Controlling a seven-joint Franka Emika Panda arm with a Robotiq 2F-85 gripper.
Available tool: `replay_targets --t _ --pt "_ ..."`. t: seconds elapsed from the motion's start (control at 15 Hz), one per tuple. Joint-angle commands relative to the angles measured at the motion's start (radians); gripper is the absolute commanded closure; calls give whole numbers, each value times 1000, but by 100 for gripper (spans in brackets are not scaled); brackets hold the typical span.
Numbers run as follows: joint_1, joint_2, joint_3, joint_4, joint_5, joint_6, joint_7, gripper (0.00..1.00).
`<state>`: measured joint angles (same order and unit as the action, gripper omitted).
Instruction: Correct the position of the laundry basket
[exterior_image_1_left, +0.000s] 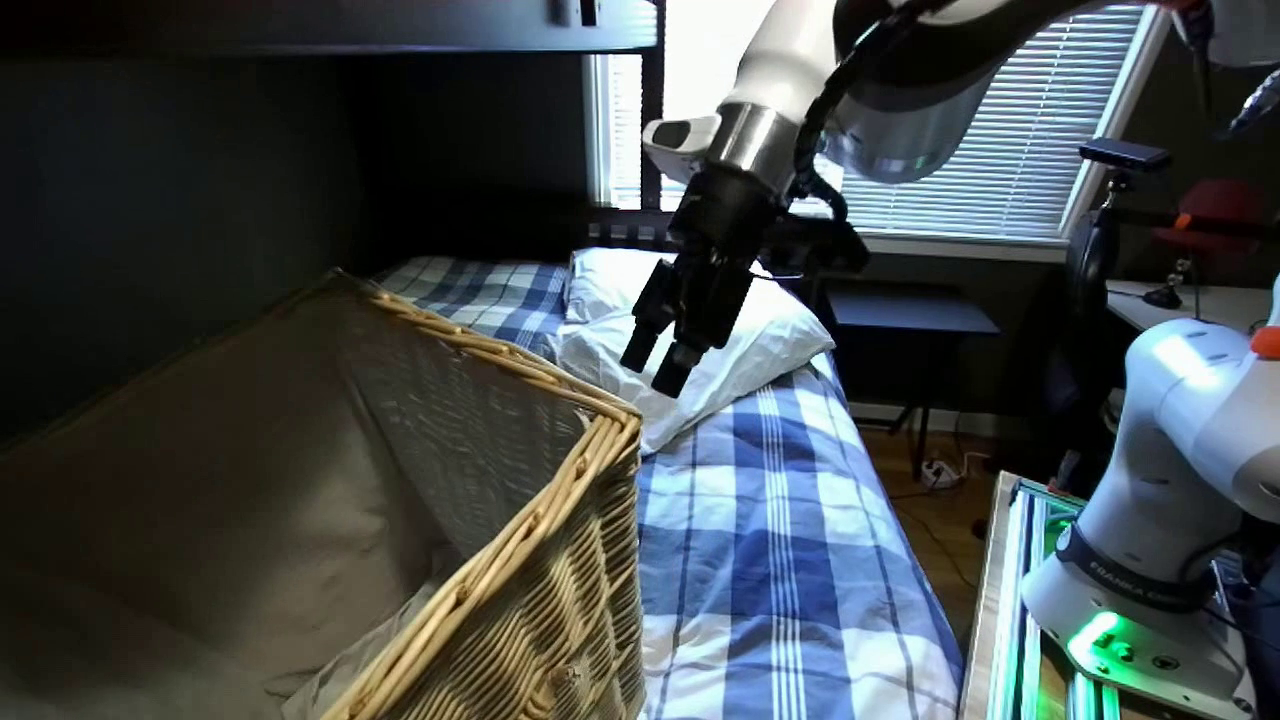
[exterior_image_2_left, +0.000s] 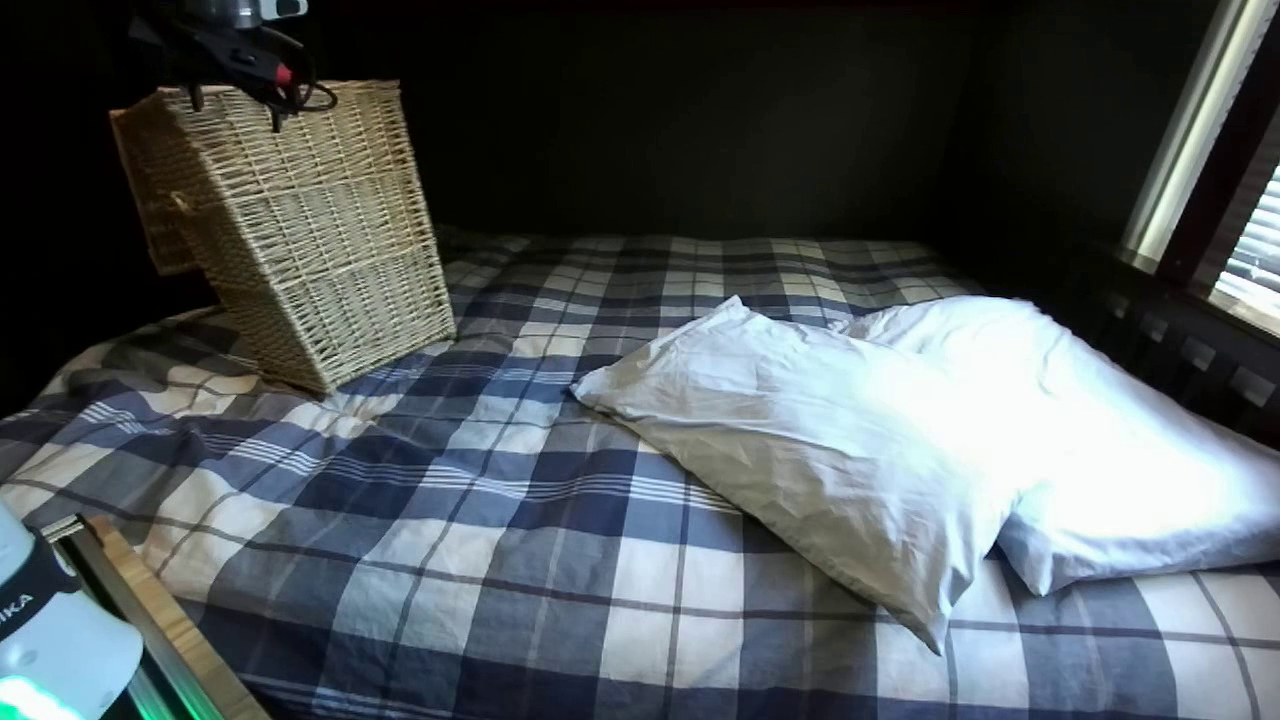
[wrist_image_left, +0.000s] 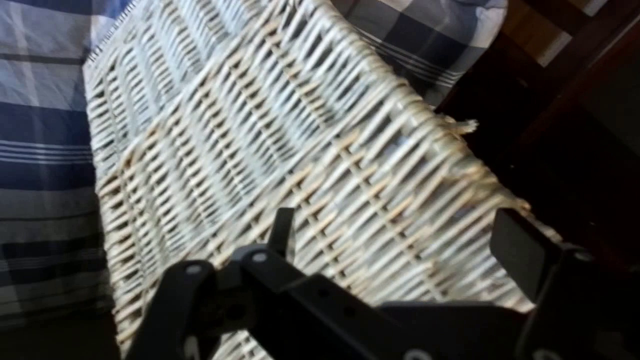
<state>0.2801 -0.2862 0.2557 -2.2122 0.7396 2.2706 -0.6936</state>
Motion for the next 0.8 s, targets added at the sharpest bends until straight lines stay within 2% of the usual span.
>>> replay_targets --t 0.0,0.13,0.2,0.27,0.53,0.73 --pt "8 38 -3 -34 -79 66 61 0" --pt "9 46 -4 -43 -106 91 99 0" --pt "-1 42 0 -47 -139 110 163 0" --pt "-18 23 5 -64 -214 144 225 0" --pt "-64 -51 -21 -103 -509 92 416 0" --pt "-108 -129 -48 -150 -667 -7 524 0"
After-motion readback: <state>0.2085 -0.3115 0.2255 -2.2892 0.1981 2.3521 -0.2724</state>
